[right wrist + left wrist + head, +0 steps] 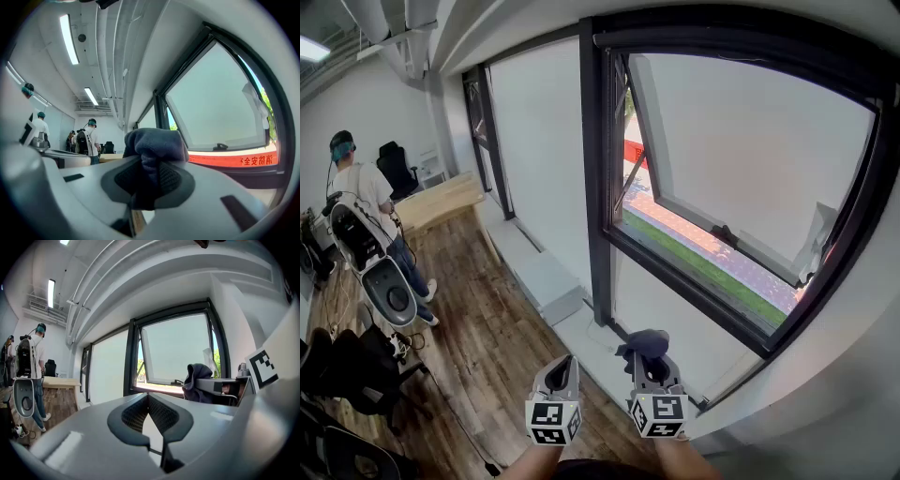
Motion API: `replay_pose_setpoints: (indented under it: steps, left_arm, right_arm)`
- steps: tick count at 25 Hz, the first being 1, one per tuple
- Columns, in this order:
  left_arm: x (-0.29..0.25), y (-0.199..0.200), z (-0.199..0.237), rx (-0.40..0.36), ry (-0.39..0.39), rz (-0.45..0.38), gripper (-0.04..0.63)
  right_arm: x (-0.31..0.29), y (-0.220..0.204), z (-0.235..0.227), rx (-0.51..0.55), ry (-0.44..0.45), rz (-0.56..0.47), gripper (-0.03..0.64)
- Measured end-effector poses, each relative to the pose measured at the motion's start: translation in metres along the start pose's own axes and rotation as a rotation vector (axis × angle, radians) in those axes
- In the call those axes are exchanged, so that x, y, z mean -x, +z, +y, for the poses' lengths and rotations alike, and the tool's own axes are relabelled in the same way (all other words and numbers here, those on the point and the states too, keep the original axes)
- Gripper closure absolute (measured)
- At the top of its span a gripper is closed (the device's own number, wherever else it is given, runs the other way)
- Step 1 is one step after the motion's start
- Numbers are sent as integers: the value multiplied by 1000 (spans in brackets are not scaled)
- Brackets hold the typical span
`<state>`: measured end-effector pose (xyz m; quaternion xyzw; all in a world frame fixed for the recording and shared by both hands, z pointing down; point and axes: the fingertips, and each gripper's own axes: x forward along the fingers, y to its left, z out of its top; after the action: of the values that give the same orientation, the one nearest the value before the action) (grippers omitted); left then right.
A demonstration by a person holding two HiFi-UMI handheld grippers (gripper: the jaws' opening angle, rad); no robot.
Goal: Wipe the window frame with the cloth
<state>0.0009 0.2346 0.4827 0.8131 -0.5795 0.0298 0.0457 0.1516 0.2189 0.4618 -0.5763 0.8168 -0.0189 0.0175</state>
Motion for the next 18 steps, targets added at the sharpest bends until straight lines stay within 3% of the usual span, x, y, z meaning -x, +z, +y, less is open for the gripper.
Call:
replay_pose_setpoints:
  steps: [10,18]
  left_arm:
    - [-5,-4,16,4,2,7,589]
    - [-3,-6,35,12,-10,4,589]
  right_arm:
    - [-13,-6,11,-49,31,-13,548]
    - [-26,-9,35,-30,48,3,548]
